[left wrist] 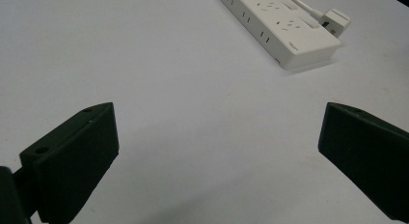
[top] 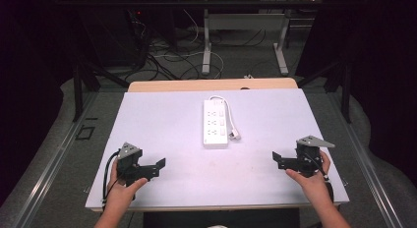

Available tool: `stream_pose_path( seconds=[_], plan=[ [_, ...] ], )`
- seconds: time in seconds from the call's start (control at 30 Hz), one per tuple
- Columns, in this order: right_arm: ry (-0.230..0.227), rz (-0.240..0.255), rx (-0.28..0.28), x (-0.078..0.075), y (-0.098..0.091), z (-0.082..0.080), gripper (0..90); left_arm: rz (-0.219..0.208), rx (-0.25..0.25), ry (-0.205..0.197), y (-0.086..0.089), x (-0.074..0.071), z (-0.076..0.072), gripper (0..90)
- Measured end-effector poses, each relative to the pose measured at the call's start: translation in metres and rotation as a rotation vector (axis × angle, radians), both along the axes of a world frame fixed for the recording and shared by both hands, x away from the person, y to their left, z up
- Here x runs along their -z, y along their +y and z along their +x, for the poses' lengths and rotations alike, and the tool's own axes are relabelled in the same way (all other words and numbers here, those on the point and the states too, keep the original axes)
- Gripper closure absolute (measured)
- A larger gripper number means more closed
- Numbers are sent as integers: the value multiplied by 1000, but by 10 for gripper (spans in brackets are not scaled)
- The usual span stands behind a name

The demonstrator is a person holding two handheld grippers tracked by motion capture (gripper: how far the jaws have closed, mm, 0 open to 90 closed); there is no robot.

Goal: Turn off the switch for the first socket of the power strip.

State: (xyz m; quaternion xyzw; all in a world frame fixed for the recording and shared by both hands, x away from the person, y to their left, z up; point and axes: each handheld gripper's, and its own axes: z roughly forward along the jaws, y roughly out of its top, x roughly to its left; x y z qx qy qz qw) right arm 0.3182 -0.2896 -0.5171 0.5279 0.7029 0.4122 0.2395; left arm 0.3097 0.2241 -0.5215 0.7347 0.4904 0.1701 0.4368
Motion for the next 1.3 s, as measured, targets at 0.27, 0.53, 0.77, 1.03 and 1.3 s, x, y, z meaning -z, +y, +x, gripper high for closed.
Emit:
stream_pose_path(
  seconds=[0.27,0.53,0.77,1.03,1.3],
  plan=[
    [10,0,-8,-2,0,-7,0,-3,-1,-10,2,-2,-1,5],
    [-18,-27,-33,-13,6,-1,4,-10,3,-12,2,-2,-3,7],
    [-37,-60,-70,-29,15,7,53,-8,1,-18,1,-1,-5,12],
    [-33,-59,-102,-44,23,16,62,-2,-6,-20,2,-1,-5,15],
    [-29,-64,-125,-55,29,24,69,8,-3,-21,1,-1,-6,15]
  ],
)
